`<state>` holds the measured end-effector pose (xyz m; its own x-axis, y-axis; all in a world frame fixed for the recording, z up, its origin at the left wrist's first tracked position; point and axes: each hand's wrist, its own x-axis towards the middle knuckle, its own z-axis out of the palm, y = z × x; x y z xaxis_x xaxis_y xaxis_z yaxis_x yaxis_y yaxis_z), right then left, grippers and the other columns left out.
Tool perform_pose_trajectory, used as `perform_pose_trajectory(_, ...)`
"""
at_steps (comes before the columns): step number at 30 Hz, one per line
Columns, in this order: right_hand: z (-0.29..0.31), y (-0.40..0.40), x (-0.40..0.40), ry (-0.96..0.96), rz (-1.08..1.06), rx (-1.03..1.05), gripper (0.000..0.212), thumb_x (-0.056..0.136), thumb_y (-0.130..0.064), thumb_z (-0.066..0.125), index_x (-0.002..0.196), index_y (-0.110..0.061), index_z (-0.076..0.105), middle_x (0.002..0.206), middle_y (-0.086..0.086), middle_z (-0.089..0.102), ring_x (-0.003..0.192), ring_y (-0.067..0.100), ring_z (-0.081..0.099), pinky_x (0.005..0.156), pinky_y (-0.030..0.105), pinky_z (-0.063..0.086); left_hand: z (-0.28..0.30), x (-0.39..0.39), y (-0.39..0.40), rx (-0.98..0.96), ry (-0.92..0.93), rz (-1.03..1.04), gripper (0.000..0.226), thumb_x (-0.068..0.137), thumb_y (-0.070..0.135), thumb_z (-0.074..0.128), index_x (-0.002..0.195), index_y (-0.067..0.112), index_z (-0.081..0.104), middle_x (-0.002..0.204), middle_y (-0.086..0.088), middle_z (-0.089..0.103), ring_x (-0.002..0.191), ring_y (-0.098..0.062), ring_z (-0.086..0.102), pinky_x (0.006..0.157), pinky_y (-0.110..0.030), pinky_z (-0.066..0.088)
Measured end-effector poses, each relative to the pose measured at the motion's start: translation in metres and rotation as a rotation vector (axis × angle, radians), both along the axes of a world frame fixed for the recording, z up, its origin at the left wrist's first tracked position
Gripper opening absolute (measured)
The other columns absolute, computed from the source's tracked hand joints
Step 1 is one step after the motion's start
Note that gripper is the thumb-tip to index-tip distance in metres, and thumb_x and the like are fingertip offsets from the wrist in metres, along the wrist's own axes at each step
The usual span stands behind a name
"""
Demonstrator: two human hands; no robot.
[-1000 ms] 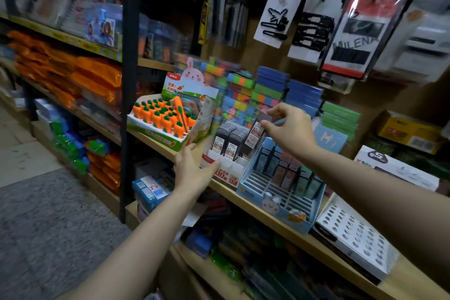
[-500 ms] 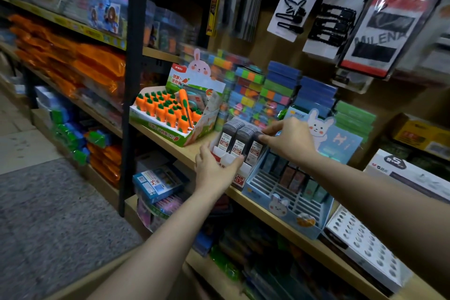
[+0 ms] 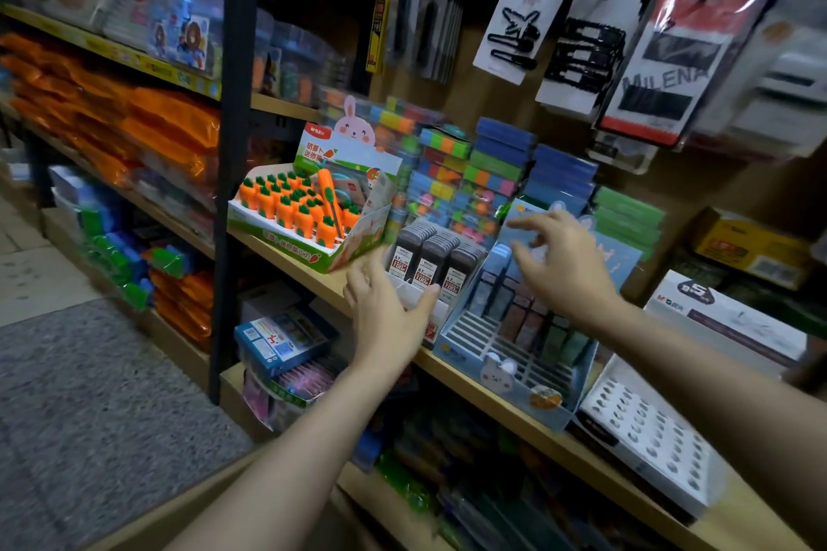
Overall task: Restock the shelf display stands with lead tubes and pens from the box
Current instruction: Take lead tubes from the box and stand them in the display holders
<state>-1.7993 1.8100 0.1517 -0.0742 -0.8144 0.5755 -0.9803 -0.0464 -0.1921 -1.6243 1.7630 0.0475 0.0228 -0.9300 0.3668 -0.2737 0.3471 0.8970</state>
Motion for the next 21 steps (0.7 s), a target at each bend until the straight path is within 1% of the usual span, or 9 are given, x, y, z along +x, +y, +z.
perform_pose_trajectory(3,0.004,0.040,-0.036,0.092,0.002,-0.015,0.021,0.089,-0.021,0.066,0.110,-0.020,0.068,0.103,-0.005,0.057,0.093,0.014,0.059,0.083,0.034,0.052,0.010,-0.007,0.014,-0.229,-0.109,0.015,0.051,0.086,0.032,0.067,0.130,0.020,0.045,0.138,0.000,0.029,0.129,-0.017,0.023,0.102,-0.032,0.032)
perform_pose_trajectory(6,0.000,0.070,-0.063,0.207,-0.040,0.108,0.039,0.081,-0.022,0.076,0.119,-0.019,0.066,0.111,0.000,0.060,0.099,0.018,0.060,0.086,0.035,0.051,0.012,-0.019,0.030,-0.411,-0.220,-0.086,0.033,0.090,0.024,0.061,0.121,0.021,0.052,0.132,0.003,0.036,0.128,-0.013,0.028,0.101,-0.024,0.029)
perform_pose_trajectory(8,-0.004,0.078,-0.072,0.273,-0.033,0.164,0.051,0.077,-0.021,0.080,0.126,-0.018,0.063,0.114,0.003,0.059,0.100,0.021,0.058,0.085,0.036,0.050,0.005,-0.029,0.040,-0.471,-0.294,-0.233,0.034,0.093,0.024,0.057,0.126,0.022,0.050,0.133,0.007,0.036,0.129,-0.009,0.028,0.106,-0.025,0.030)
perform_pose_trajectory(11,-0.009,0.077,-0.072,0.387,-0.040,0.208,0.062,0.075,-0.022,0.081,0.132,-0.021,0.059,0.119,0.006,0.058,0.108,0.025,0.055,0.088,0.043,0.048,-0.015,-0.039,0.048,-0.474,-0.483,-0.419,0.042,0.096,0.032,0.052,0.138,0.026,0.044,0.145,0.008,0.032,0.139,-0.011,0.022,0.114,-0.032,0.027)
perform_pose_trajectory(13,-0.013,0.072,-0.070,0.428,-0.049,0.212,0.065,0.075,-0.023,0.082,0.135,-0.022,0.056,0.122,0.007,0.057,0.111,0.027,0.054,0.090,0.044,0.047,-0.030,-0.037,0.047,-0.451,-0.623,-0.452,0.047,0.097,0.038,0.050,0.142,0.029,0.038,0.149,0.008,0.030,0.141,-0.013,0.021,0.116,-0.034,0.025)
perform_pose_trajectory(15,-0.014,0.068,-0.070,0.446,-0.057,0.207,0.064,0.075,-0.026,0.081,0.134,-0.023,0.056,0.123,0.005,0.057,0.112,0.027,0.054,0.090,0.043,0.047,-0.041,-0.032,0.043,-0.483,-0.717,-0.445,0.052,0.097,0.042,0.048,0.145,0.032,0.032,0.148,0.010,0.031,0.140,-0.012,0.022,0.117,-0.029,0.020)
perform_pose_trajectory(17,-0.014,0.066,-0.070,0.458,-0.054,0.187,0.058,0.075,-0.028,0.081,0.128,-0.019,0.060,0.119,0.004,0.059,0.109,0.026,0.055,0.089,0.042,0.047,-0.046,-0.027,0.041,-0.522,-0.746,-0.443,0.057,0.096,0.041,0.050,0.148,0.035,0.027,0.150,0.011,0.030,0.141,-0.010,0.021,0.117,-0.026,0.013)
perform_pose_trajectory(19,-0.016,0.064,-0.071,0.475,-0.042,0.149,0.053,0.072,-0.026,0.083,0.121,-0.015,0.065,0.113,0.006,0.063,0.103,0.027,0.058,0.085,0.043,0.048,-0.047,-0.026,0.040,-0.524,-0.723,-0.456,0.059,0.095,0.039,0.052,0.148,0.037,0.026,0.151,0.012,0.029,0.142,-0.010,0.019,0.118,-0.027,0.009)
perform_pose_trajectory(21,-0.020,0.064,-0.072,0.500,-0.032,0.129,0.059,0.070,-0.028,0.085,0.123,-0.015,0.063,0.111,0.007,0.063,0.099,0.027,0.059,0.081,0.042,0.049,-0.048,-0.027,0.040,-0.528,-0.706,-0.457,0.059,0.095,0.038,0.053,0.148,0.036,0.027,0.151,0.012,0.030,0.142,-0.010,0.019,0.119,-0.028,0.010)
